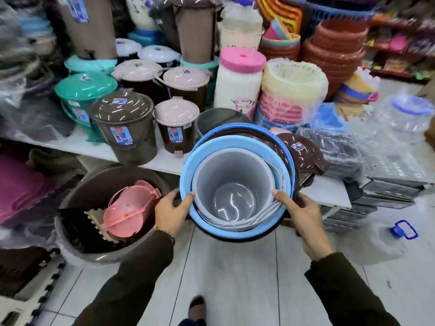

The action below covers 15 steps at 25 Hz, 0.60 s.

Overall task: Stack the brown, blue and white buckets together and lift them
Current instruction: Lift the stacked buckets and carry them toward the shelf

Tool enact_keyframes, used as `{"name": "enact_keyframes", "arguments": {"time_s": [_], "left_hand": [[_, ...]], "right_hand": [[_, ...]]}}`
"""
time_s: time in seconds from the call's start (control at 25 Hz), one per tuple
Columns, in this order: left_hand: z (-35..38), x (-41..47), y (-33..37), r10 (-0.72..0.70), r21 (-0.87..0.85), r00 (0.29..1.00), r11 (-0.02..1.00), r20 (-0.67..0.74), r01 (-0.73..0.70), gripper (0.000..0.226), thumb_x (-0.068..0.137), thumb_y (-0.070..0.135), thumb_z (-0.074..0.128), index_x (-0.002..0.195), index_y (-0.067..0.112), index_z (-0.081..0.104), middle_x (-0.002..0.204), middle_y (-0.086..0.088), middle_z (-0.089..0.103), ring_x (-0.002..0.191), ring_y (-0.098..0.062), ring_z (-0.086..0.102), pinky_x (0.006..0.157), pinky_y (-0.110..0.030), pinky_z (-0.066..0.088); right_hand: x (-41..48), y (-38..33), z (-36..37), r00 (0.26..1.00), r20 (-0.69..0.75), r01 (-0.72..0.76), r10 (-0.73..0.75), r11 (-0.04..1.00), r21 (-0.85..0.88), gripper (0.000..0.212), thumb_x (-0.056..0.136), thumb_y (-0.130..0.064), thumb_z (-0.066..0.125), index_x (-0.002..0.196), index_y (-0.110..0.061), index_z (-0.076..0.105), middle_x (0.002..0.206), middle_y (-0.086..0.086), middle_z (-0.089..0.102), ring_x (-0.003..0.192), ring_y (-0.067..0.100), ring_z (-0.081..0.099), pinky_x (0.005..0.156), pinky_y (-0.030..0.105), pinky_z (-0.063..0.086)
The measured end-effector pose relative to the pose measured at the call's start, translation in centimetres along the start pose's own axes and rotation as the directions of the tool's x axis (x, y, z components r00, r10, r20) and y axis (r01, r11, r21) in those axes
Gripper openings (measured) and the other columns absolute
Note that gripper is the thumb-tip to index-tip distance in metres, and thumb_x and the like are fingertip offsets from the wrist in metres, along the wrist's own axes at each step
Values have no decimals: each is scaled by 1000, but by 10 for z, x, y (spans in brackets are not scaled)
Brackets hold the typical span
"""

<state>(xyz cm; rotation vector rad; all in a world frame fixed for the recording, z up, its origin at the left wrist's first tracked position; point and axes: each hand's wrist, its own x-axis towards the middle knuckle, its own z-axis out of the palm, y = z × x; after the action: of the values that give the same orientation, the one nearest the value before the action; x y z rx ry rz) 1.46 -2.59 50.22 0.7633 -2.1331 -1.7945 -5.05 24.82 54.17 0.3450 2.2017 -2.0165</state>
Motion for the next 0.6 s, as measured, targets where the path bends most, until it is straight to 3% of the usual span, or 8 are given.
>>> {"name": "enact_keyframes", "arguments": {"time_s": [0.12, 0.24, 0.36, 0.48, 0.52, 0.6], "left_hand": [[-6, 34, 71, 126, -48, 992, 991, -20, -127, 33, 79, 39, 66, 99, 14, 74, 83, -1, 76, 72, -11, 69, 73, -33, 57], [-4, 94, 133, 241, -59, 970, 968, -33, -243, 17, 84, 36, 67, 93, 22, 73, 72, 10, 72, 59, 4, 63, 65, -20, 54], [1, 179, 182, 294, -41, 956, 955, -13, -295, 23, 85, 37, 65, 97, 19, 72, 76, 7, 72, 67, -2, 65, 68, -24, 54], [16, 273, 201, 261, 41, 965, 964, 39, -262, 32, 87, 35, 64, 109, 14, 71, 97, -10, 76, 91, -24, 70, 87, -36, 56], [23, 301, 198, 238, 59, 970, 969, 58, -241, 31, 87, 33, 64, 110, 13, 71, 97, -11, 76, 88, -20, 71, 83, -32, 57], [38, 344, 184, 172, 53, 981, 983, 89, -178, 28, 88, 26, 65, 107, 6, 70, 86, -11, 74, 66, -7, 69, 57, -15, 55]], "right_hand": [[15, -73, 6, 988, -39, 152, -151, 988, 7, 48, 61, -47, 86, 98, -19, 76, 88, -2, 81, 74, 15, 75, 62, 32, 60], [60, -139, 24, 959, -77, 272, -271, 962, 0, 46, 61, -49, 85, 95, -19, 78, 89, -1, 80, 79, 20, 75, 74, 36, 59], [132, -188, 59, 936, -110, 335, -334, 942, -7, 48, 61, -48, 83, 97, -17, 78, 91, -2, 81, 80, 12, 75, 72, 29, 58], [214, -202, 98, 944, -128, 303, -305, 952, -41, 50, 64, -47, 82, 101, -14, 77, 96, 3, 80, 85, 17, 74, 81, 36, 59], [239, -197, 110, 951, -134, 274, -277, 961, -44, 51, 64, -47, 82, 102, -14, 76, 97, 4, 80, 89, 21, 74, 85, 40, 59], [279, -177, 131, 966, -153, 203, -206, 978, -35, 51, 66, -45, 83, 104, -12, 76, 96, 3, 79, 92, 22, 74, 88, 41, 59]]}}
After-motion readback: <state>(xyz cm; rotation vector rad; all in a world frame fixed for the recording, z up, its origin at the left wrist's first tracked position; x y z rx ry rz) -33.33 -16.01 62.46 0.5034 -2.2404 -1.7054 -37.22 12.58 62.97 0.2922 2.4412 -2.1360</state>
